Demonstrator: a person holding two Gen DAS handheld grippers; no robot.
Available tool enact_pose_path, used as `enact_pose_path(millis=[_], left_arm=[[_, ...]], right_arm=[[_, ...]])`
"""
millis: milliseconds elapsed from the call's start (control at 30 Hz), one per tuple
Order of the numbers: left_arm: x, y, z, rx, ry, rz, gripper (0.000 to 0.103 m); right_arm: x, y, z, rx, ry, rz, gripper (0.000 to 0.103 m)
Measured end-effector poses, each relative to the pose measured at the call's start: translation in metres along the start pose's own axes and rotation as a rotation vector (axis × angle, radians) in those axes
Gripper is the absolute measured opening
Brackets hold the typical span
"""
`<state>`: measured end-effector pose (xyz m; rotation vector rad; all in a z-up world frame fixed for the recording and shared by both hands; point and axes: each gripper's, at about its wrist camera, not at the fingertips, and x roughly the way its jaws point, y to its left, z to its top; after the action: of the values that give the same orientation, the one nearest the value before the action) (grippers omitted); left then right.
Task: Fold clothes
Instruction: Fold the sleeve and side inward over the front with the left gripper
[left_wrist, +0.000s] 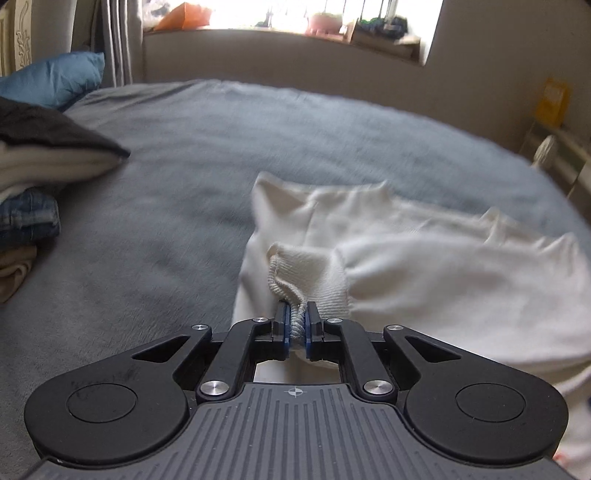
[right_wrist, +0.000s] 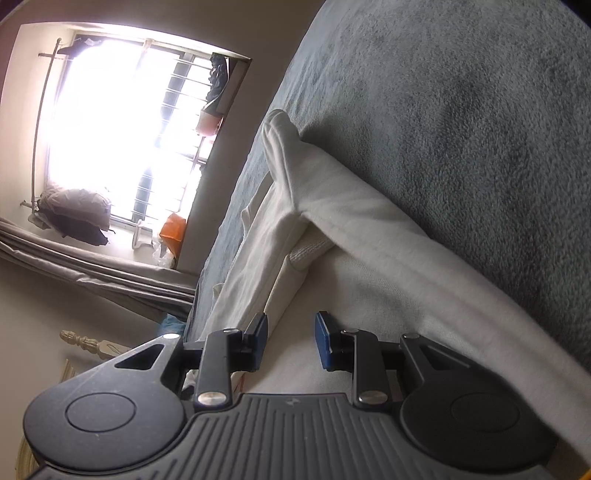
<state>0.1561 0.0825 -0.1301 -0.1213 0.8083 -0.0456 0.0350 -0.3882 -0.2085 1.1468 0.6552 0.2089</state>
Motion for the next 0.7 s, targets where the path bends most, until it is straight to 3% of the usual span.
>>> enact_pose_path(millis=[133,200,367,533,700], left_arm=[[-0.005,0.003,-0.001,-0.013,-0.015,0.030,0.018],[-0.011,0.005,-0.001,-0.020,-0.028,0.066,0.018],[-0.024,0.021,-0.001,-0.110,-0.054,0.075,0.016],[-0.021,0.030,0.013,-0.220,-0.056,0.021,0.019],[-0.021,-0.001,0.020,-0.133,-0.092,-0.050,0.019]], right_arm=[[-0.002,0.000,0.000,-0.003,0.006,-0.004,0.029],[-0.002,0.000,0.000,-0.004,0.007,-0.006,0.029],[-0.003,0.002,0.000,-0.009,0.007,-0.007,0.029],[-0.004,0.002,-0.002,-0.013,0.007,-0.009,0.029],[-0.006,0.006,-0.002,-0.018,0.013,-0.026,0.029]])
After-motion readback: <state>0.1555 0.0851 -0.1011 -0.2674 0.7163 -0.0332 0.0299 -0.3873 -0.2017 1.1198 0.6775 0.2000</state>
